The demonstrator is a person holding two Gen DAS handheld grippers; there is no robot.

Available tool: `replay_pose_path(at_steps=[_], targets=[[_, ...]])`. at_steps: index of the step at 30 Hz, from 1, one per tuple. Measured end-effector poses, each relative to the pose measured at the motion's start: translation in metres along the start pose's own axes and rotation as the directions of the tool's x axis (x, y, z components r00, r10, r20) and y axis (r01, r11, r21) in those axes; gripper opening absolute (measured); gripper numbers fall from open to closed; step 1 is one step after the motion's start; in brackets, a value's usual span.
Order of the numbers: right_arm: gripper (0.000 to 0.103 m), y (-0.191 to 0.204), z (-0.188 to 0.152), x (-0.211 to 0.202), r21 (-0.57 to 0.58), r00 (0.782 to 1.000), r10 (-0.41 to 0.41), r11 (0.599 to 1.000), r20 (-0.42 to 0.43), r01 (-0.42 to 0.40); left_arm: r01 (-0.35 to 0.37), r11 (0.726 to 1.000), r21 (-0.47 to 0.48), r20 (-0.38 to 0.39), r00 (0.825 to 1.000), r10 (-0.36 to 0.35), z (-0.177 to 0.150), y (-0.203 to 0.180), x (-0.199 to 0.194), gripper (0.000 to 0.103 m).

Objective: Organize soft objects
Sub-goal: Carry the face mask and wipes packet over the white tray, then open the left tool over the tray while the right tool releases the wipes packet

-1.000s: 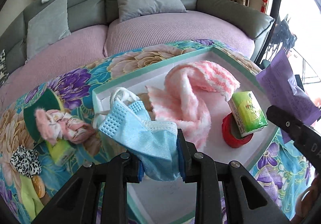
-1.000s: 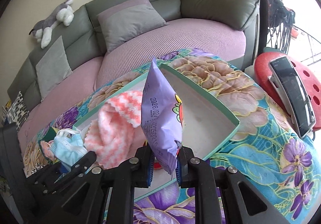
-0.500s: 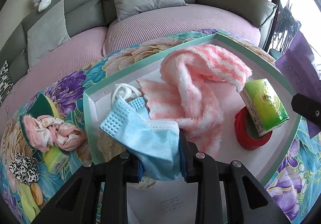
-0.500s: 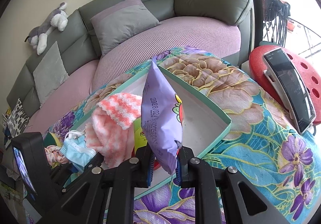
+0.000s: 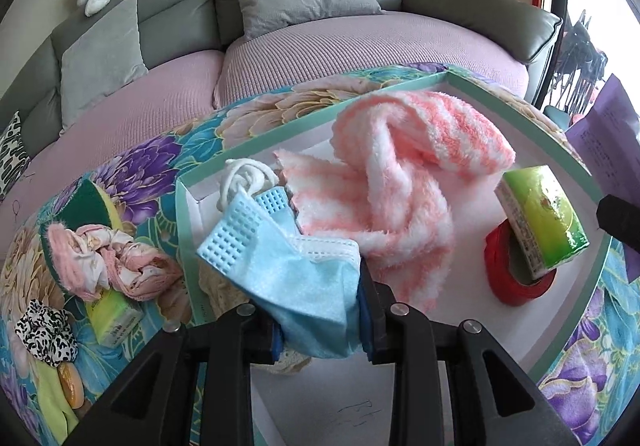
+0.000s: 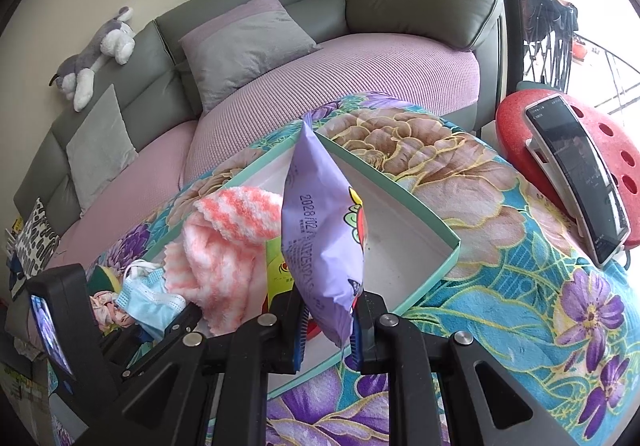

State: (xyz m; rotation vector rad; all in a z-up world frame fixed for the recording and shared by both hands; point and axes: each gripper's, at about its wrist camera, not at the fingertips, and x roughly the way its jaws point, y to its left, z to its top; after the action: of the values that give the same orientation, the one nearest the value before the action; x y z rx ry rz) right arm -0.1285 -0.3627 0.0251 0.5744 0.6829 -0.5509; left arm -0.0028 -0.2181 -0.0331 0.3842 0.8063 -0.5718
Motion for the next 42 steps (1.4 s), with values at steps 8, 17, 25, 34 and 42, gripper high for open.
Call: replay_pose_path(at_steps=[8, 17, 25, 34, 42], targets=[[0.018, -0.003, 0.000, 0.000, 0.004, 1.000, -0.013, 1.000, -0.001, 0.013, -0.001, 1.000, 0.012, -0.008, 1.000, 0.001, -0.004, 0.001, 0.004, 0.035], [0.018, -0.004, -0.002, 0.007, -0.011, 0.999, -0.030, 0.999, -0.032, 0.030, 0.023, 1.000, -0.020, -0.028, 0.999, -0.023, -0.012, 0.033, 0.005, 0.040], [0.018, 0.010, -0.009, 0.021, -0.072, 0.996, -0.018, 0.997, -0.087, 0.012, 0.034, 0.998, -0.052, -0.051, 0.998, -0.037, -0.020, 0.055, 0.003, 0.042], [0.027, 0.014, -0.010, 0.028, -0.111, 0.991, -0.073, 0.992, -0.110, 0.061, 0.027, 0.999, -0.042, -0.099, 0.995, -0.031, -0.019, 0.051, -0.001, 0.045], [0.065, 0.015, -0.008, 0.021, -0.128, 0.991, -0.097, 0.988, -0.089, 0.085, 0.097, 0.993, -0.060, -0.079, 0.992, -0.101, -0.015, 0.049, -0.016, 0.076]])
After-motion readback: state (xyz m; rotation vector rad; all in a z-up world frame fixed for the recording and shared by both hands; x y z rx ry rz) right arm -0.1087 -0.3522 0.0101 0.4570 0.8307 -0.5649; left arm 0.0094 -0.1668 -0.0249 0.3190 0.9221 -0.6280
